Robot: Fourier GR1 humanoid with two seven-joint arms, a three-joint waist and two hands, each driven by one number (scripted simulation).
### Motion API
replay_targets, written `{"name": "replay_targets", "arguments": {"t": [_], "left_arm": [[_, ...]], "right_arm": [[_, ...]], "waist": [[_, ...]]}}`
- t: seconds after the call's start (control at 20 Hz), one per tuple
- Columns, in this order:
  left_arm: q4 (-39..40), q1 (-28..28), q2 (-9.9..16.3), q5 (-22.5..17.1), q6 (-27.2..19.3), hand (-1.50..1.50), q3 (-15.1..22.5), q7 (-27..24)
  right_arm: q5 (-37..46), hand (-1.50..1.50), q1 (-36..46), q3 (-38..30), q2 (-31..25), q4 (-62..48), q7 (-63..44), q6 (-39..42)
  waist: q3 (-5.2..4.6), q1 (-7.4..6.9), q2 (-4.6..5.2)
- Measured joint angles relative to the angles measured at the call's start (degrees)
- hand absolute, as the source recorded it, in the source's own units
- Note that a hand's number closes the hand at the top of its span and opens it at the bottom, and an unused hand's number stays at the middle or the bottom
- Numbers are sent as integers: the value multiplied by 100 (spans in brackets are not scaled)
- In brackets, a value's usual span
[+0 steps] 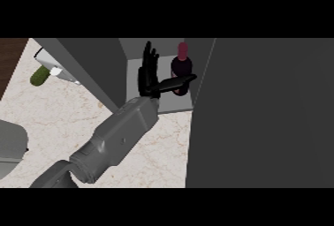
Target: Pick up the wine, place it into the cabinet and close the cabinet
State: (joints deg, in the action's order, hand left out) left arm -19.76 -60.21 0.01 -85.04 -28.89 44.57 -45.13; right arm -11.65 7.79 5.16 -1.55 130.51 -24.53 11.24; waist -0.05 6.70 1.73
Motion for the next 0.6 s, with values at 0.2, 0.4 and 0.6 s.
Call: {"name": "replay_targets", "arguments": {"t": [0.2, 0.4, 0.6], "left_arm": [[-116, -28, 0, -70, -75, -150, 67, -154], [-342, 30, 2, -143, -88, -150, 161, -357], [-566, 121, 1, -278, -82, -150, 279, -445]], "right_arm": [[53, -150, -32, 36, -5, 42, -44, -21], [92, -150, -63, 90, 22, 98, -94, -64], [76, -150, -149, 143, 11, 170, -130, -40]], "waist": [[-1, -40, -19], [0, -103, -42], [1, -146, -57]]}}
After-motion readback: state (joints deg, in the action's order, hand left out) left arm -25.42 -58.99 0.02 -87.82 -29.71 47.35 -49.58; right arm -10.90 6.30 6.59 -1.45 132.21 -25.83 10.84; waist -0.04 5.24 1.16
